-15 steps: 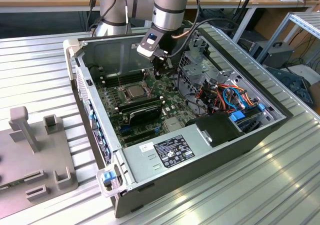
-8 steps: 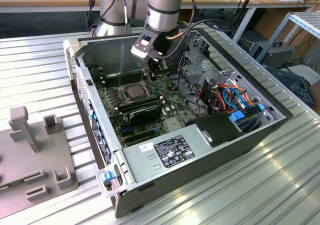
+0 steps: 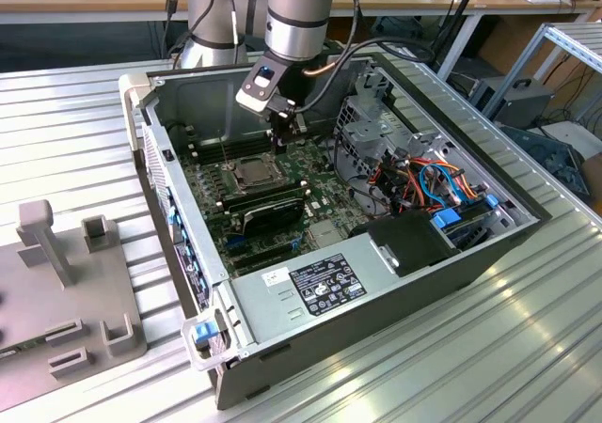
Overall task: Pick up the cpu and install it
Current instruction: 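Close the cpu cover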
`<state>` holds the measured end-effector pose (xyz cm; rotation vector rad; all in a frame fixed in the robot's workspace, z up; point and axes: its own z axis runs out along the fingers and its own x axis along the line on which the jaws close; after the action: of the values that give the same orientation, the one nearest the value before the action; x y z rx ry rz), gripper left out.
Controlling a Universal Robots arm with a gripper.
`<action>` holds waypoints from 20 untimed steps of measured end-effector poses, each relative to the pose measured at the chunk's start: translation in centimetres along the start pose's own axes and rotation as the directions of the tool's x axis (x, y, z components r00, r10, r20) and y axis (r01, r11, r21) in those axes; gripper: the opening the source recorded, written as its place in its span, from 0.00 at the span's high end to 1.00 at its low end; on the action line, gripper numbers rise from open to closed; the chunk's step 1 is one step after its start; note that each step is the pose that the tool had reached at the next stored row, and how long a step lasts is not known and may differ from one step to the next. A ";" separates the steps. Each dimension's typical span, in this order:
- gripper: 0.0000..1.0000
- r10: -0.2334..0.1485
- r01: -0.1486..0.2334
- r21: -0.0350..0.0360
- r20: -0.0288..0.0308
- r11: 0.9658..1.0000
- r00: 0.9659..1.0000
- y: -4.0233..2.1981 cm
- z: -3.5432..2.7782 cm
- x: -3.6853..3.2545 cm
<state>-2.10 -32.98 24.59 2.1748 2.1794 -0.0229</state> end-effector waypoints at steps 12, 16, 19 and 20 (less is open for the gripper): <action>0.89 0.000 0.000 0.000 0.000 1.000 1.000 -1.70 0.12 0.01; 0.89 0.000 0.000 0.000 0.000 1.000 1.000 -2.07 0.13 0.02; 0.89 0.000 0.000 0.000 0.001 1.000 1.000 -2.15 0.13 0.02; 0.89 0.000 0.000 0.000 0.000 1.000 1.000 -2.17 0.15 0.02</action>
<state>-4.27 -32.98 24.36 2.1748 2.1790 -0.0234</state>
